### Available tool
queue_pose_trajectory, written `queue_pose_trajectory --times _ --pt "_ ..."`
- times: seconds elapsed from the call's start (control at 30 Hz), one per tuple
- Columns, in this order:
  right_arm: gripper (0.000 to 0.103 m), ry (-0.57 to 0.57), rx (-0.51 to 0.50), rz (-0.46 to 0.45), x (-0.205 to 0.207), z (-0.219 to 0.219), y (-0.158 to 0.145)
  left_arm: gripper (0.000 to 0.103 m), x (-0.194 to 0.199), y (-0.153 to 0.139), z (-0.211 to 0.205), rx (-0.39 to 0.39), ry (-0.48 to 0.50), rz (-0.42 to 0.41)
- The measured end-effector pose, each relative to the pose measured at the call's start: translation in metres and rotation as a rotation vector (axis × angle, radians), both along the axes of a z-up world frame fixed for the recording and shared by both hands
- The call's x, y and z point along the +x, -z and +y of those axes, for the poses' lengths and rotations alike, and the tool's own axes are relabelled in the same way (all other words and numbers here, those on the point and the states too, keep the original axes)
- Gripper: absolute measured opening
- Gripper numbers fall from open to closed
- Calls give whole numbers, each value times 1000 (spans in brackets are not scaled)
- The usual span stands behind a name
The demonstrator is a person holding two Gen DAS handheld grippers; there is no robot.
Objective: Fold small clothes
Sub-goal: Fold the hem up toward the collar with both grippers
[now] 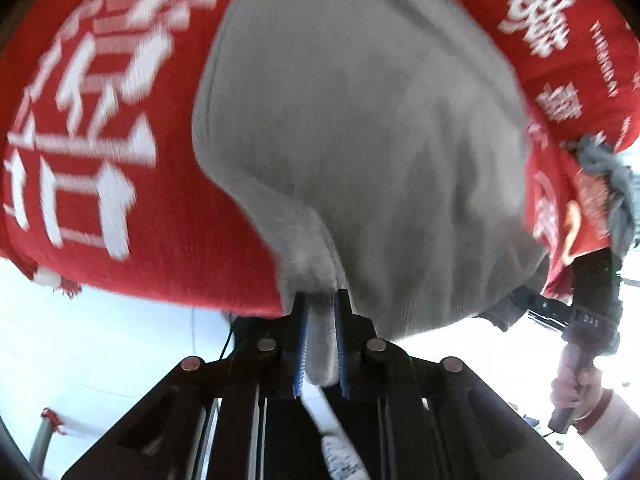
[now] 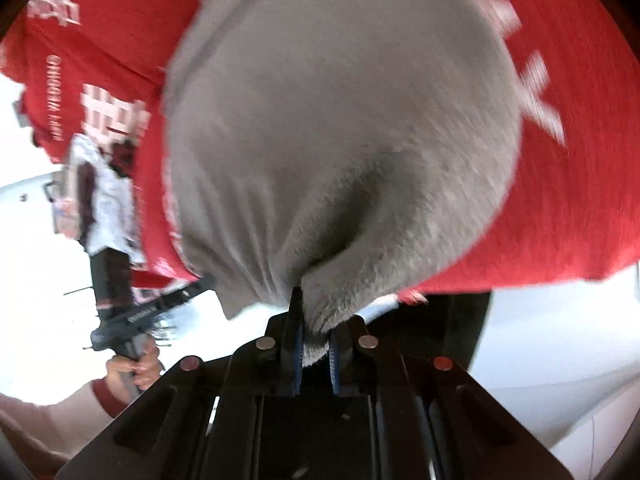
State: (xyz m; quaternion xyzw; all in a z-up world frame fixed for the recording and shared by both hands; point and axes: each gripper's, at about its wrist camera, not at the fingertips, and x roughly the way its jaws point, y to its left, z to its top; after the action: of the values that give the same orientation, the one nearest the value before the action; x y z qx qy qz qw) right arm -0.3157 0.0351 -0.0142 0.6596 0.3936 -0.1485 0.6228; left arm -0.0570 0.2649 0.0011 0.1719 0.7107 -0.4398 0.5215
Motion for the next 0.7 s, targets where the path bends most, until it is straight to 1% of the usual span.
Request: queue_pose_trajectory --times 0.07,0.13,0.2,0.23,0.27,0.3,0.37,0.4,0.43,0.47,0.5,0.53,0.57,0.63,0.67,0.7 --pt "11 45 -22 -44 4 -22 -14 14 14 -21 -13 -58 -27 -10" --pt "11 82 -41 -72 9 -40 -23 14 34 -43 -37 -111 -55 -23" --pt "11 125 -61 -106 15 -70 -33 14 51 -56 -61 -152 -83 -36" --pt "10 141 -75 -114 21 -82 -39 14 61 -55 -68 -164 -89 -50" --pt "10 154 -84 -119 22 -91 -43 14 65 -59 -77 -172 -90 -74" --pt "10 174 -94 -126 27 -105 -46 14 75 -65 -88 -170 -86 -116" --pt "9 206 -104 -129 35 -130 -47 15 83 -70 -97 -152 -73 -198" --pt "9 212 -105 -125 36 -140 -48 20 88 -70 -101 -127 -58 -233" --pt "9 212 -105 -118 38 -146 -47 46 87 -66 -98 -107 -51 -252" --pt "9 206 -104 -99 42 -155 -44 81 88 -65 -99 -86 -53 -277" --pt "9 201 -99 -83 45 -163 -40 86 87 -63 -98 -80 -66 -317" --pt "9 197 -86 -73 49 -169 -34 86 85 -61 -93 -85 -64 -332" --pt "9 193 -79 -53 52 -173 -29 86 85 -58 -92 -81 -44 -324" --pt "9 197 -73 -24 52 -179 -18 86 81 -51 -85 -38 -25 -298" --pt "9 224 -68 -9 50 -186 -13 86 75 -44 -89 -22 -25 -275" --pt "9 246 -61 -5 49 -191 -10 86 72 -35 -84 2 -28 -230"
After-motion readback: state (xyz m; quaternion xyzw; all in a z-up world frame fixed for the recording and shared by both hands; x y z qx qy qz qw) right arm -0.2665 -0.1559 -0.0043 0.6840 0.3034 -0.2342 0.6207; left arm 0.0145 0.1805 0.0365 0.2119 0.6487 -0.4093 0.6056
